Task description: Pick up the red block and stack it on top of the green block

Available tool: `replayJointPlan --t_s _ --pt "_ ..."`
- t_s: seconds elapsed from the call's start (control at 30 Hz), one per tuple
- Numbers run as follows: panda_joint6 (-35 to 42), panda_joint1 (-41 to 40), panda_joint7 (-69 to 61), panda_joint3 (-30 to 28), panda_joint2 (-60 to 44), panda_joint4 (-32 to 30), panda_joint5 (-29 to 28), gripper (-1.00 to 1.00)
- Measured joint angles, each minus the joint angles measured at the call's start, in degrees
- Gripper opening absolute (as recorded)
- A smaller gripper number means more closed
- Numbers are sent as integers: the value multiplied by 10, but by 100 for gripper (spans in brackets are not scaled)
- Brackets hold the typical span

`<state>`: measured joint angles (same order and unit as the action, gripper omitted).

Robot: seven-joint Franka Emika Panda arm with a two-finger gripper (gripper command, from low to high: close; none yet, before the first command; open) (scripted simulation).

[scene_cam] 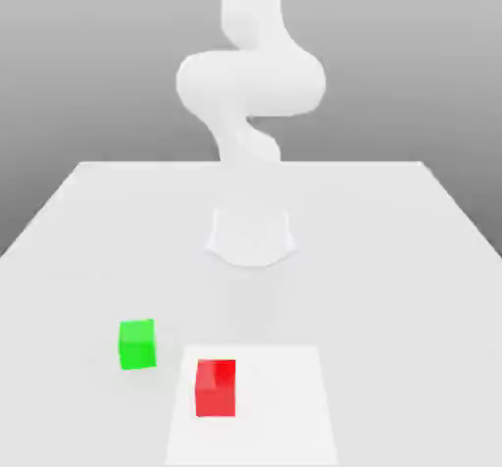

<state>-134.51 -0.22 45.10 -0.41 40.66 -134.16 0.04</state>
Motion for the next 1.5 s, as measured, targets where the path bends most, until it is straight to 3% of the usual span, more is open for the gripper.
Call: replayJointPlan --t_s 0.67,0.87,0.9,1.13,1.33,1.5 --pt "-224 -20 -63 -34 -420 -193 6 0" --pt "-323 -28 -81 -23 -544 -189 26 0" --pt "-338 -31 -83 -19 -562 -186 29 -100" --pt "-340 -33 -82 -17 -565 -186 27 -100" --pt "-247 -33 -65 -26 -455 -203 6 -100" --pt "-207 -130 8 -72 -352 -264 -33 -100"
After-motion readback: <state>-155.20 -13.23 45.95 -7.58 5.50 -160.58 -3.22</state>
